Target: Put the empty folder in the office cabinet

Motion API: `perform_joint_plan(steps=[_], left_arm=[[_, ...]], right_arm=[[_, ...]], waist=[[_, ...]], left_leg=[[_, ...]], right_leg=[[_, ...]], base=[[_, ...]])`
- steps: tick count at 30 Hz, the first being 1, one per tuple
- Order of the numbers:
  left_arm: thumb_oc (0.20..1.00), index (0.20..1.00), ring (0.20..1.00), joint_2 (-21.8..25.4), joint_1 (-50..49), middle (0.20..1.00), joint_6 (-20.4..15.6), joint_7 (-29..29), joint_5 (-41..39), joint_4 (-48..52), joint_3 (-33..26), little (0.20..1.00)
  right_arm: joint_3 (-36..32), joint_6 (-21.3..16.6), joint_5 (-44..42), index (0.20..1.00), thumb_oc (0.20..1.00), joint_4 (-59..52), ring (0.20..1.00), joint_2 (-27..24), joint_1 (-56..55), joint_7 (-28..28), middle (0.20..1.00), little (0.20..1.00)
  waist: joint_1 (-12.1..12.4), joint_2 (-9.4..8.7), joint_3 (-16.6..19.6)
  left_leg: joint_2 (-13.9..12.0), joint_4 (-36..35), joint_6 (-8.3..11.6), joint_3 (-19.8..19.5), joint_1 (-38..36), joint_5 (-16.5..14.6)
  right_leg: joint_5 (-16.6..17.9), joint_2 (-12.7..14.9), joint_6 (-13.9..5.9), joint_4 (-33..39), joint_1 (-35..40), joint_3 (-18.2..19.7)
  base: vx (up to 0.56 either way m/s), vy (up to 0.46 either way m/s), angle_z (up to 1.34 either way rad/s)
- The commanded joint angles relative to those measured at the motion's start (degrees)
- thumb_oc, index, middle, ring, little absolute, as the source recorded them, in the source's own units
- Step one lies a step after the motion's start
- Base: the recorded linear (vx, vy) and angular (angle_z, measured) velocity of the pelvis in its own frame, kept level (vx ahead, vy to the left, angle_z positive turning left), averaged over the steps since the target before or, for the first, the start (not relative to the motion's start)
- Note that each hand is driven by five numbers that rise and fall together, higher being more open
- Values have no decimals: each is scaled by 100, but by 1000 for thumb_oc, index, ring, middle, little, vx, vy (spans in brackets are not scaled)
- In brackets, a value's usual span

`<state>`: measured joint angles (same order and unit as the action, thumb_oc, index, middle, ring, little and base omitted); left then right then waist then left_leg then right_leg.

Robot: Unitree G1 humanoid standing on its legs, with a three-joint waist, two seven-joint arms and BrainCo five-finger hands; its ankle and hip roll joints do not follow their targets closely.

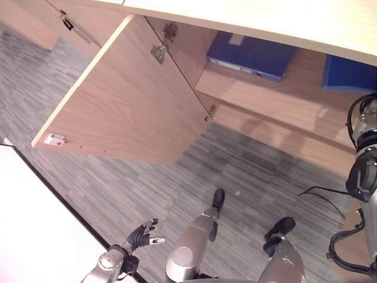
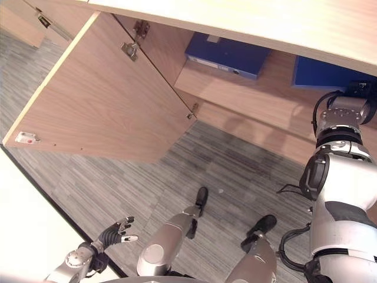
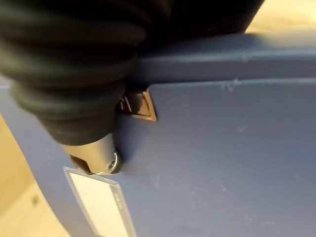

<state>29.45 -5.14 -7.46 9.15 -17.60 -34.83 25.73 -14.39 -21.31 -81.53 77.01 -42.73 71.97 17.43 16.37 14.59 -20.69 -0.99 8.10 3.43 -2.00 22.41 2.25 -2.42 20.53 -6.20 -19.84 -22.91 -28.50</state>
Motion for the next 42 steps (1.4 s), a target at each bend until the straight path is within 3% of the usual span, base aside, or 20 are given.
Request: perform_joint_plan(steps=[1, 8, 14, 15, 20, 27, 36, 42], left_arm=[[1000, 1000, 1000, 34, 54, 1000, -137, -129, -24, -118, 146, 1000], [1000, 1000, 1000, 42, 165, 1000, -153, -153, -23, -18, 308, 1000], [1000, 1000, 1000, 21, 246, 1000, -148, -193, -39, -2, 397, 1000], [1000, 1000, 1000, 27, 250, 1000, -152, -208, -59, 19, 404, 1000], [1000, 1000, 1000, 141, 358, 1000, -123, -286, -131, -16, 497, 1000], [1000, 1000, 1000, 200, 431, 1000, -164, -561, -379, -229, 263, 1000], [1000, 1000, 1000, 273, 337, 1000, -232, -604, -546, -138, 74, 1000], [1000, 1000, 1000, 185, 359, 1000, -183, -637, -544, -348, -18, 1000]], right_arm=[[79, -526, -212, 200, 200, -402, 200, -295, 107, -6, 200, 200], [-134, -817, -288, 200, 200, -448, 200, -270, 170, 247, 200, 200], [-146, -1013, -292, 200, 200, -611, 200, -64, 239, 380, 200, 200], [-118, -1036, -273, 200, 200, -640, 200, -43, 286, 417, 200, 200], [361, -994, -113, 200, 200, -562, 200, -195, 882, 584, 200, 200], [955, -572, 493, 200, 200, -374, 200, -304, 1074, 683, 200, 200], [1340, -406, 942, 200, 200, -356, 200, -548, 1239, 807, 200, 200], [1385, -407, 965, 200, 200, -391, 200, -444, 1172, 763, 200, 200]], waist=[[7, 115, 160], [-45, 379, 139], [-100, 428, 118], [-95, 444, 68], [-137, 243, 3], [-215, -31, -235], [-222, -73, -261], [-282, -127, -217]], left_leg=[[-175, 653, 284, 47, 404, -524], [-94, 600, 277, 50, 389, -541], [-88, 643, 289, -9, 348, -657], [-101, 655, 277, 25, 395, -556], [-156, 947, 317, -113, 657, -779], [-218, 1547, 283, -178, 1530, -921], [-140, 999, 275, -160, 1424, -692], [-181, 657, 297, -154, 1038, -612]], right_leg=[[-729, -106, -381, -537, -48, 481], [-826, -46, -407, -665, -132, 543], [-1012, -71, -430, -767, -129, 637], [-910, -44, -386, -787, -181, 546], [-1214, -89, -383, -1160, -475, 624], [-1372, -98, -281, -1706, -1323, 725], [-1263, -144, -265, -1486, -1363, 714], [-1190, -295, -204, -1231, -1125, 755]], base=[[-85, 23, -3], [0, -3, -1], [16, -15, 1], [19, -92, 6], [50, -96, 10], [-11, -26, 0], [4, 9, 1], [5, -29, -2]])
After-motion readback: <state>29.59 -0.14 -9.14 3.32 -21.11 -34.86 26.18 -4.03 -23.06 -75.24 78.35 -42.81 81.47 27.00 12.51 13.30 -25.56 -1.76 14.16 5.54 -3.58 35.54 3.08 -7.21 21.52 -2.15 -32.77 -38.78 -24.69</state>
